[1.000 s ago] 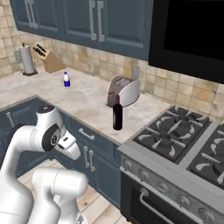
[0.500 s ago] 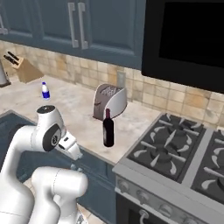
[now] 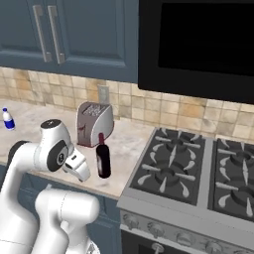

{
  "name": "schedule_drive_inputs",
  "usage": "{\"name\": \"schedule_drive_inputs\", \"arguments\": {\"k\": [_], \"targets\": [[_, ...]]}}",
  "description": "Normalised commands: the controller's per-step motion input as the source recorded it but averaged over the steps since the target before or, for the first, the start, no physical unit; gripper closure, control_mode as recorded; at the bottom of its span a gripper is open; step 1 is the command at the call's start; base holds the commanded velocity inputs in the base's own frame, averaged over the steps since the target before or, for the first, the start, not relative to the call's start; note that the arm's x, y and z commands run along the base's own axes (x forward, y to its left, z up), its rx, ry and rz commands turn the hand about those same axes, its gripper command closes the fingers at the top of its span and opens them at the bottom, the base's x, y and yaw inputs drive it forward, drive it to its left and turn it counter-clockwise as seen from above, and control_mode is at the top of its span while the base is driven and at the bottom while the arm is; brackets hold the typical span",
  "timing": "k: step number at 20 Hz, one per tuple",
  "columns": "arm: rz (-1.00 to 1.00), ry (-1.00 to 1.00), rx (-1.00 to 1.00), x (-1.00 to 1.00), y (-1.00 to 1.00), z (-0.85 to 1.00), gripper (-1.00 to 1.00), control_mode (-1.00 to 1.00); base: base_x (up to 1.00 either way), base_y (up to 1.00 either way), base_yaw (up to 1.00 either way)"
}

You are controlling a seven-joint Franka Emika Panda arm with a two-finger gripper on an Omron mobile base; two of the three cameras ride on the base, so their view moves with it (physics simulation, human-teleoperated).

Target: Place the drinks on the dining counter in a tight cluster.

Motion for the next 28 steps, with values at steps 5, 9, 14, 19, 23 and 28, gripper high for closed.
{"name": "schedule_drive_inputs", "arguments": {"k": [5,9,14,19,23,28], "targets": [[0.0,0.0,0.0,0.0,0.0,0.0,-1.0,1.0,0.48,0.19,-0.11],[0.0,0.0,0.0,0.0,0.0,0.0,-1.0,1.0,0.05,0.0,0.0],[0.0,0.0,0.0,0.0,0.0,0.0,-1.0,1.0,0.0,0.0,0.0],[0.0,0.0,0.0,0.0,0.0,0.0,-1.0,1.0,0.0,0.0,0.0],[0.0,0.0,0.0,0.0,0.0,0.0,-1.0,1.0,0.0,0.0,0.01],[0.12,-0.14,0.02,-0.12,-0.05,0.04,-1.0,-1.0,-0.01,0.0,0.01]]}}
